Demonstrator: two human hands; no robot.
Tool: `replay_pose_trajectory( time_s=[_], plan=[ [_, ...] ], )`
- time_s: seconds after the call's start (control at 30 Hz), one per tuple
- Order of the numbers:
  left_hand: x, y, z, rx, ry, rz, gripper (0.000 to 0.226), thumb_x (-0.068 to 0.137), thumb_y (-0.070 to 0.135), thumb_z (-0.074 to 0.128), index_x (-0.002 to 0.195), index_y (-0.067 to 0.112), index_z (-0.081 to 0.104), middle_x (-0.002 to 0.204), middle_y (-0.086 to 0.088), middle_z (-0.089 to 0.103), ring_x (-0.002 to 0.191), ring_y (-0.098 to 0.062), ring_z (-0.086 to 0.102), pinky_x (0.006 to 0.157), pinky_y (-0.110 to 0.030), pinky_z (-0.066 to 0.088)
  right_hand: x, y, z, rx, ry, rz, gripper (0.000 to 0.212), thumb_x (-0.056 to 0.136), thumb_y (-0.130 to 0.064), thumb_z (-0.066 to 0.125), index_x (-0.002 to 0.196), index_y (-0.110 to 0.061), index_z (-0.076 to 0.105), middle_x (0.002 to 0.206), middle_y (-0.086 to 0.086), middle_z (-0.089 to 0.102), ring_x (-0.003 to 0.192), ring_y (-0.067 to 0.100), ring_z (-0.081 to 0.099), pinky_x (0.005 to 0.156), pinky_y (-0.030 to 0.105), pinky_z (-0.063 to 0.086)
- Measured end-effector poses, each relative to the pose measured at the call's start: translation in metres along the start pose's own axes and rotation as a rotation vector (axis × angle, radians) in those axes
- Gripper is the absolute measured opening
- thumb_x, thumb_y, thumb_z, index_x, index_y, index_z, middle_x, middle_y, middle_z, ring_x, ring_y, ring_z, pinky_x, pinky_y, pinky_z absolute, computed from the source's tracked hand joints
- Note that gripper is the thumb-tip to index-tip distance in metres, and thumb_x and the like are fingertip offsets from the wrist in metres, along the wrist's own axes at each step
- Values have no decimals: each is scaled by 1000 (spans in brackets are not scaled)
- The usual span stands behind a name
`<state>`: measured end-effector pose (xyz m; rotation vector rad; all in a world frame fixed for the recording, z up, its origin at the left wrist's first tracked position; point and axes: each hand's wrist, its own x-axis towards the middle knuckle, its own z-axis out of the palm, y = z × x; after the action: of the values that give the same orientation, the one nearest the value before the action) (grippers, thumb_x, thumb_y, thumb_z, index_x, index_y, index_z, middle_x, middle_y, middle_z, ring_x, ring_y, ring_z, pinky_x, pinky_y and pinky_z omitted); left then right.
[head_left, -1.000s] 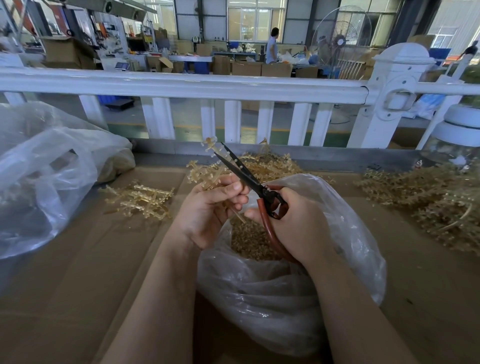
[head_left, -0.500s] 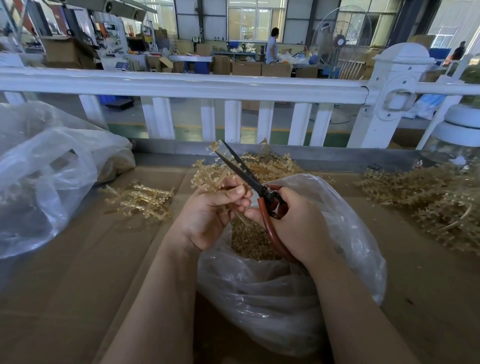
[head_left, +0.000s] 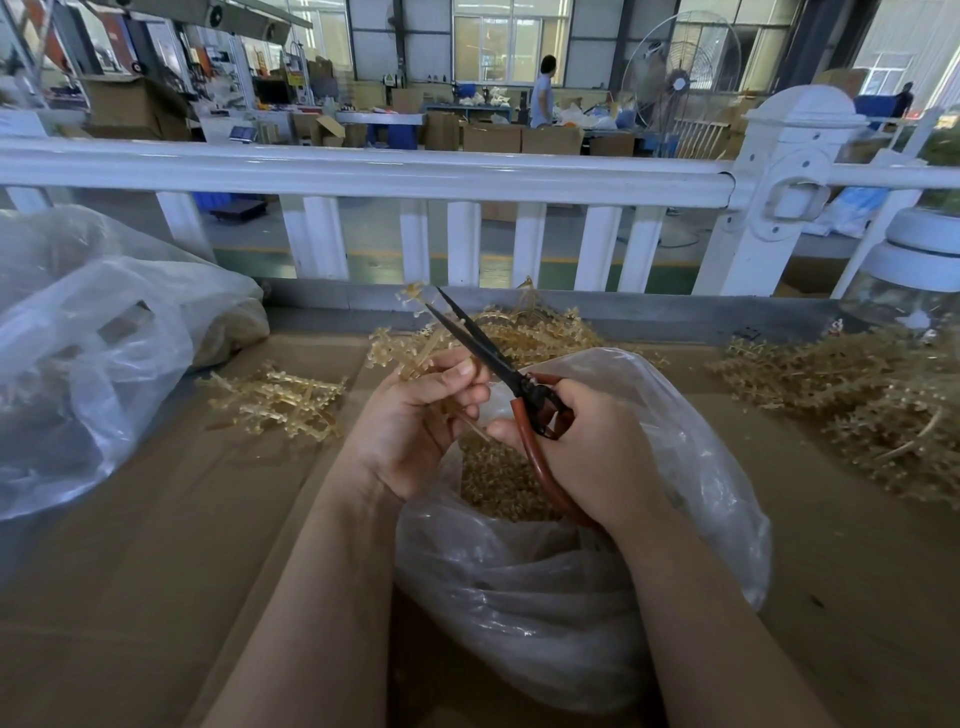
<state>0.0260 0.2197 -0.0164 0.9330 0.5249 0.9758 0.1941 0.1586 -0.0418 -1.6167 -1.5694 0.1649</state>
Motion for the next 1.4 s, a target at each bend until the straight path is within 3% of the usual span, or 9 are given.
replay_pose_trajectory(
  time_s=[0.17,0.3,0.4,0.57,0.73,0.9,1.1,1.27,1.4],
  plan=[
    [1,-2,-2,-51,68,-44,14,75,11,69,88,14,66,78,1,72,62,-4,65,56,-15,51,4,3,1,202,17,82,45,65,-80,62,79,-37,64,83,-29,68,78,-6,64,58,9,47],
    [0,-6,1,138,18,-127,8,67,12,76,74,14,79,78,-3,75,63,-8,69,54,-17,52,6,2,0,458,64,182,32,83,-48,77,77,-17,72,67,1,70,60,13,65,58,35,54],
    [-1,-8,4,264,-33,-190,15,59,15,81,74,15,80,79,-6,76,65,-11,71,56,-18,53,6,-2,-2,564,75,213,28,84,-39,79,79,-12,75,72,9,72,72,30,71,70,50,58],
    [0,-12,9,309,-61,-172,20,58,7,82,77,11,76,78,-10,74,64,-17,70,57,-21,54,8,-4,-2,571,42,253,14,88,-25,76,78,-15,76,75,5,75,76,24,72,75,43,61],
    [-1,-7,8,227,-87,-83,73,59,19,91,121,2,56,91,-9,73,80,-19,70,67,-27,56,10,-3,-5,630,55,307,12,89,-19,76,78,-16,75,67,0,72,58,11,67,56,28,54],
    [-1,0,6,77,-28,55,102,33,48,98,120,13,57,101,-2,71,89,-17,68,83,-33,53,10,0,-8,693,86,307,8,92,-17,72,87,-11,72,75,4,74,64,11,69,66,28,56],
    [0,0,5,176,58,70,67,55,33,90,115,13,67,83,6,71,72,-12,63,76,-29,55,10,-5,-6,644,90,290,8,89,-13,73,81,-12,72,70,3,72,68,12,70,69,21,58],
    [2,-10,10,317,26,81,25,60,23,84,84,17,80,75,-1,74,65,-9,68,60,-16,51,8,-8,-6,628,58,267,8,89,-15,75,82,-10,73,69,4,72,64,8,68,62,13,53],
    [4,-12,8,362,18,133,18,63,22,83,80,17,80,81,-6,75,69,-11,67,61,-16,51,9,-8,-6,555,42,256,13,88,-19,75,80,-9,73,70,2,73,68,15,69,67,14,55]
  ],
)
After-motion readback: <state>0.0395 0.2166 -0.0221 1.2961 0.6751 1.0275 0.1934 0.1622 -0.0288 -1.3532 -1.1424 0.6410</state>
